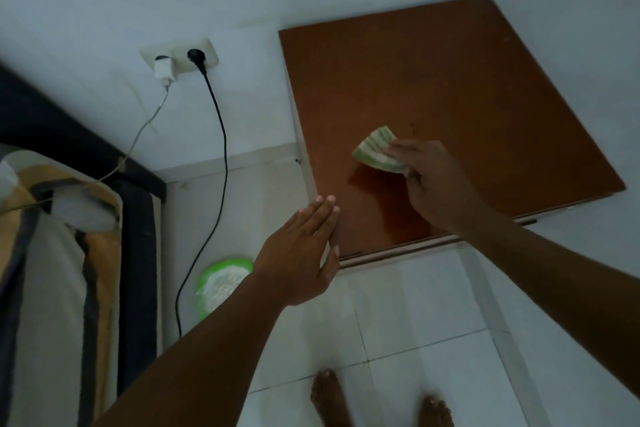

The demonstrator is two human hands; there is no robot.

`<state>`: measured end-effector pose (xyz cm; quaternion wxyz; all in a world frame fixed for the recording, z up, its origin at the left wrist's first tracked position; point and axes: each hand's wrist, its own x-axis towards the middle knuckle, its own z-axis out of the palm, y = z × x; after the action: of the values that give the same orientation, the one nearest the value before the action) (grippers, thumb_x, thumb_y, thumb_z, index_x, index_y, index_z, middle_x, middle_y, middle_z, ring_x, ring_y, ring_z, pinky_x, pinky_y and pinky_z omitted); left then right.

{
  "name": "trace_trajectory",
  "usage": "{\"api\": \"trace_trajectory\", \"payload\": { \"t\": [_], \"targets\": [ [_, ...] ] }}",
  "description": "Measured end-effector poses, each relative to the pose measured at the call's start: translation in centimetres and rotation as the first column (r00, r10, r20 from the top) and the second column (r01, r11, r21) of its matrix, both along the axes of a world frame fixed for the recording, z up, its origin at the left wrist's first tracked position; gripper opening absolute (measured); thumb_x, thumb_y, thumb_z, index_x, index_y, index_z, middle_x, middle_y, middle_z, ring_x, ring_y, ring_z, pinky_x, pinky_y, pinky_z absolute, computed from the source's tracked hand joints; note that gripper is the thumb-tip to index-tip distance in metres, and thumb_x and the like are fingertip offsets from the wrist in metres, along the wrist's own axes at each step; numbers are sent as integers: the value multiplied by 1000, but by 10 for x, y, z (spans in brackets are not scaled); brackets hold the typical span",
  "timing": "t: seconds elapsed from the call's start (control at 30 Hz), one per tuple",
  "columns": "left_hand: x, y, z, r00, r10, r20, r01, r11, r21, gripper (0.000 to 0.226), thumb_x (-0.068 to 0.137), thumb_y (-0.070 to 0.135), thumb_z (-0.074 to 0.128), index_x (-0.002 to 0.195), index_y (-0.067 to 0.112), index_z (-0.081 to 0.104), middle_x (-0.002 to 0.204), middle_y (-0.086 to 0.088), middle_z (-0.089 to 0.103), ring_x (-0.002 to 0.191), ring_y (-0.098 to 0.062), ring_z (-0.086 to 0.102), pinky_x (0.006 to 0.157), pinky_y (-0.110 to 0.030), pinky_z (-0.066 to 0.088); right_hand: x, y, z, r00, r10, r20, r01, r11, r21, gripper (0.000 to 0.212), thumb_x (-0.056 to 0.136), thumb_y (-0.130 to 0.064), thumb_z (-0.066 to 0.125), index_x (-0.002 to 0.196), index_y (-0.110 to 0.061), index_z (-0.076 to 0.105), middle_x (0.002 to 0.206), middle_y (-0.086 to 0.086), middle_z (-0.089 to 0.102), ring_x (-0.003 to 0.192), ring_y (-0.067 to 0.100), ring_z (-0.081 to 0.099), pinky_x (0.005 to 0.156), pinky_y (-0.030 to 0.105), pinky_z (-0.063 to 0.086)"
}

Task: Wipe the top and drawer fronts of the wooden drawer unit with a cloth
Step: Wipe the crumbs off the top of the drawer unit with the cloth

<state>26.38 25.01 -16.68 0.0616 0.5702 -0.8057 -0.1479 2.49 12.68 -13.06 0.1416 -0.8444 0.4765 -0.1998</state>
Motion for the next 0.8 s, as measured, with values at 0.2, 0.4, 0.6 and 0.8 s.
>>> {"api": "trace_trajectory", "payload": {
  "t": [0.2, 0.4, 0.6, 0.8],
  "targets": [
    [7, -6, 0, 997, 82, -11, -82, 996, 23, 65, 100, 47, 33, 153, 9, 35, 163, -6, 27, 151, -21, 21, 120, -41, 30, 8, 62, -23, 959, 276, -62, -267, 955, 129, 47, 80, -1, 42, 115, -13, 71, 126, 8, 66, 109, 19, 48, 86, 39, 47],
    [14, -23, 9, 994, 100, -35, -95, 989, 111, 74, 91, 52, 15, 157, 20, 25, 166, 7, 14, 153, -12, 2, 123, -31, 12, 9, -9, 1, 993, 20, 113, -31, 996, 89, 49, 79, 13, 55, 121, -9, 68, 127, 10, 65, 115, 19, 53, 99, 35, 46],
    [15, -23, 11, 988, 145, -61, -133, 977, 168, 68, 92, 48, 18, 157, 28, 23, 165, 15, 10, 153, -11, -2, 116, -25, 11, 24, -158, -17, 951, -261, -167, 291, 937, 193, 55, 95, -3, 44, 149, -10, 41, 160, 13, 31, 149, 31, 26, 123, 36, 18],
    [18, -23, 15, 984, 156, -80, -131, 957, 259, 68, 91, 41, 26, 157, 28, 21, 166, 15, 9, 153, -12, -1, 122, -35, 20, 61, -81, -39, 990, 104, -96, -86, 981, 174, 58, 87, -2, 36, 144, -9, 49, 155, 16, 39, 148, 32, 31, 123, 44, 20]
  ]
}}
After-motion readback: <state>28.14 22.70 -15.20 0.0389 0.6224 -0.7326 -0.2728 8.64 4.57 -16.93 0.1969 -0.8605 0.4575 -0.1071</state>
